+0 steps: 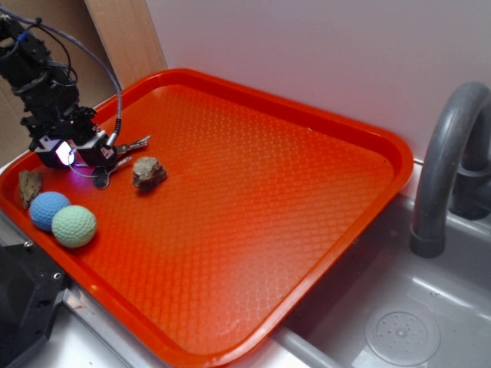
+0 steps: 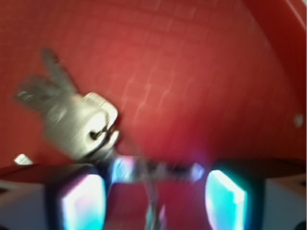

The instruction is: Grab the silver keys.

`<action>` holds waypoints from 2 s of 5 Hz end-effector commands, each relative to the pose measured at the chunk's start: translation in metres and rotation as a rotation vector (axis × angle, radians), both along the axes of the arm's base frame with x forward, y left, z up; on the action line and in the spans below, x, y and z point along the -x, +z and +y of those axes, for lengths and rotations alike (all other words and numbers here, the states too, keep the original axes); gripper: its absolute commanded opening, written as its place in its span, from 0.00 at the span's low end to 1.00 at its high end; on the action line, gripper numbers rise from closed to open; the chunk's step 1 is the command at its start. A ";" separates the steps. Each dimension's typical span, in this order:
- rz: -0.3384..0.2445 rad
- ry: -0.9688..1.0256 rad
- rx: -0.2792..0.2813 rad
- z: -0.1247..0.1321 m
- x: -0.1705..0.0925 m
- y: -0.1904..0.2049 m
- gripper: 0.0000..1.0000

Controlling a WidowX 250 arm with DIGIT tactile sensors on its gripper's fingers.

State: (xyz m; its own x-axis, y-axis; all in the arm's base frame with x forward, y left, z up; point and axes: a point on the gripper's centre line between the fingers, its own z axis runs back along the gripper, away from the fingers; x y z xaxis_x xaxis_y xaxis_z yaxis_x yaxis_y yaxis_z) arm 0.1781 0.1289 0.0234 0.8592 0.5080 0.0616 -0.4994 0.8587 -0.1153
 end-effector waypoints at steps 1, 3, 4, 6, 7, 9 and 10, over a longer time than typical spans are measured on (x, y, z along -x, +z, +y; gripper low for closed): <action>0.038 -0.034 -0.046 -0.010 -0.002 -0.010 0.00; 0.033 -0.129 -0.065 -0.017 -0.006 0.009 0.00; -0.092 -0.379 0.001 -0.050 -0.027 0.059 0.00; -0.090 -0.634 -0.199 -0.120 -0.073 0.152 0.00; -0.077 -0.672 -0.219 -0.141 -0.076 0.202 0.00; -0.059 -0.696 -0.289 -0.155 -0.065 0.226 0.00; -0.050 -0.700 -0.228 -0.150 -0.058 0.229 0.00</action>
State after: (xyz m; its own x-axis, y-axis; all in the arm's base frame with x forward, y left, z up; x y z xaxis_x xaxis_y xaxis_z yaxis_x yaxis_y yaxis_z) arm 0.2443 -0.0246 0.2347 0.9778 -0.2014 0.0586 0.1960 0.9768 0.0869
